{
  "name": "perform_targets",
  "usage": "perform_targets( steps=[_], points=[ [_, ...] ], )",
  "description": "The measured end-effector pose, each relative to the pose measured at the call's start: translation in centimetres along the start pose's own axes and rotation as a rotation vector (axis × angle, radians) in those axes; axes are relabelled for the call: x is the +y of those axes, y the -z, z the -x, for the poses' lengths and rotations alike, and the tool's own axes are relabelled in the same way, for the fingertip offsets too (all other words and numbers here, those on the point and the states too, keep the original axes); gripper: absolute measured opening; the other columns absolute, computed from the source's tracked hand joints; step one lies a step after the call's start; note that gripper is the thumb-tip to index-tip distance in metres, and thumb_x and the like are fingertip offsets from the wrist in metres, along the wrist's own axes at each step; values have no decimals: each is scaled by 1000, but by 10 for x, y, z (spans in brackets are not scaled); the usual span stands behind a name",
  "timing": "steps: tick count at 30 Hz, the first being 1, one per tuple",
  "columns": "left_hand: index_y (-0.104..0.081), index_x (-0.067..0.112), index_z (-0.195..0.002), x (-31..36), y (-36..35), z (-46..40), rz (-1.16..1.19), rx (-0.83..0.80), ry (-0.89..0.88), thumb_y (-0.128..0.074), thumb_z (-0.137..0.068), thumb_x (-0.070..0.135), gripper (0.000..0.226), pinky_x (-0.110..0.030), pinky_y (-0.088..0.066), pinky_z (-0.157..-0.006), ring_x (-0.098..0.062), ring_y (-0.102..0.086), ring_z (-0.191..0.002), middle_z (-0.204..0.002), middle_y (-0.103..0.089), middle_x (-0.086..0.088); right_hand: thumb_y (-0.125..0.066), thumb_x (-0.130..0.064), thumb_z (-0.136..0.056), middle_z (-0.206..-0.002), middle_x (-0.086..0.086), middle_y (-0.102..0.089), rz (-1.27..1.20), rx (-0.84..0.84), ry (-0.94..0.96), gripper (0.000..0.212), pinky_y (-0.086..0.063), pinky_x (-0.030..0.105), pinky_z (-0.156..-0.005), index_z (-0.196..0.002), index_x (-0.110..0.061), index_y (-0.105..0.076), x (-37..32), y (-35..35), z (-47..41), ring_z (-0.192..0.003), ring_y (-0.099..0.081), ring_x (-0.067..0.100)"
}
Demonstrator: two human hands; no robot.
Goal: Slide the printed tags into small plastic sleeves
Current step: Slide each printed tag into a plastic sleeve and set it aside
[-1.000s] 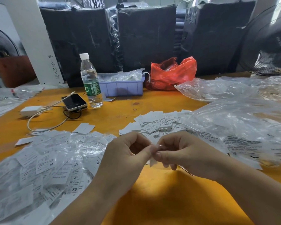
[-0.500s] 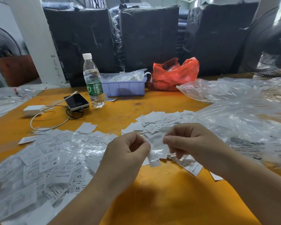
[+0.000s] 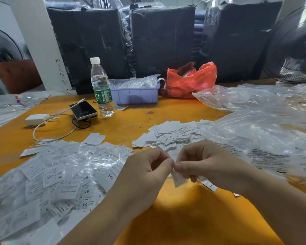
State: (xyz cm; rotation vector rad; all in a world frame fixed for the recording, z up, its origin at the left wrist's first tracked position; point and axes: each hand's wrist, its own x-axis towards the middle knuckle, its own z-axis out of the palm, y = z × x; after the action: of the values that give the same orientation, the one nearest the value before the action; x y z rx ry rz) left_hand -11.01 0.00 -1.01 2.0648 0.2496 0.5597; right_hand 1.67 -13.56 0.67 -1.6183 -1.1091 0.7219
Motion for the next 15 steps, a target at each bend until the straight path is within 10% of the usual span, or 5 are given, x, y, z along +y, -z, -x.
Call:
perform_targets(
  steps=[15],
  points=[
    [-71,26,-75,-4,8,-8,276,225,112,-63,-89,29,16,-18,-52,-52,-9,-64,-60,-70,-68,1,-72,-22,-68,-62,7,-56,-228,162,-9,20,-48,23,-54,-74,-4,-64,-1,10,-2,-56,-52,17]
  ],
)
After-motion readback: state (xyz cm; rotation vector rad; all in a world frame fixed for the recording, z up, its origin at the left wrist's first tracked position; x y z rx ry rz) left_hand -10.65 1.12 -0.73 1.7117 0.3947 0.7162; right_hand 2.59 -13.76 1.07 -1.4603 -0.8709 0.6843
